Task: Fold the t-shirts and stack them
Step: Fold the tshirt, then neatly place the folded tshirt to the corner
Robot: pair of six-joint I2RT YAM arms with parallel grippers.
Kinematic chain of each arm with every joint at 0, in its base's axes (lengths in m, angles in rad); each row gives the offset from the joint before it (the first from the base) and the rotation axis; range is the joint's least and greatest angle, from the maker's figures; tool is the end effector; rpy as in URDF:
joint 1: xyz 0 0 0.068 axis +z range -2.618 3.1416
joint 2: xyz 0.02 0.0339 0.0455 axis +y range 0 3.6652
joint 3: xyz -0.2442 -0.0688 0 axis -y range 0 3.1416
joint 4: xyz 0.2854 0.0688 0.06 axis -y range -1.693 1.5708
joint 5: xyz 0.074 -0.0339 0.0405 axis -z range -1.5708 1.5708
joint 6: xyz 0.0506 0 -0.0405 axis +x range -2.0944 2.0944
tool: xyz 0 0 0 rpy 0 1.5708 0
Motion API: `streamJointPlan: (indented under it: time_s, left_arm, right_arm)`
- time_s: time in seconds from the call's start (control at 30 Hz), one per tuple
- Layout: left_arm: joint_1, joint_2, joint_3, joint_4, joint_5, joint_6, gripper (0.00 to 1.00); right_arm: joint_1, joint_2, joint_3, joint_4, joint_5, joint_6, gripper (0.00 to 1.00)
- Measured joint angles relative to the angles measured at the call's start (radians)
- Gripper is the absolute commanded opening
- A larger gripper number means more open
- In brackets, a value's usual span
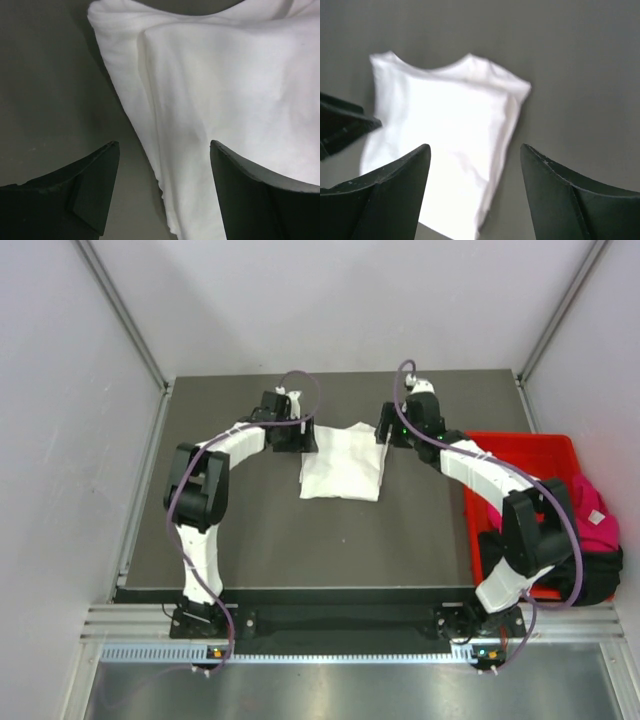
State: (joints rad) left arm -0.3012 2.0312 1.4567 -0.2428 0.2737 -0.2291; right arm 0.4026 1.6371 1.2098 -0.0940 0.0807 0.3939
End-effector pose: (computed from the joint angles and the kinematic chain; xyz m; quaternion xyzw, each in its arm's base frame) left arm 0.4588 -0.1568 0.1381 0.0834 0.9188 -0.2179 0.3185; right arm 0.3960 0.1642 0.2315 0.0164 0.8648 0.1620 0.4749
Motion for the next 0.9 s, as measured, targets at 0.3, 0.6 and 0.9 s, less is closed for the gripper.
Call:
streamJointPlan:
  time_s: [0.3,0.6,0.9]
  left_arm:
    - [-0.036,0.076,0.043,-0.011,-0.008,-0.051,0.34]
    - [-0.04,0.096,0.043,0.001,0.01,-0.061,0.0]
    - [0.074,0.084,0.037,-0.033,0.044,0.064,0.0]
  right_arm:
    - [-0.006,-0.025,-0.132,-0.026,0.013,0.003,0.72]
    - [-0.042,-0.164,-0.202,-0.009,0.043,0.019,0.71]
    - [-0.057,-0.23,-0.266,-0.012,0.071,0.009,0.72]
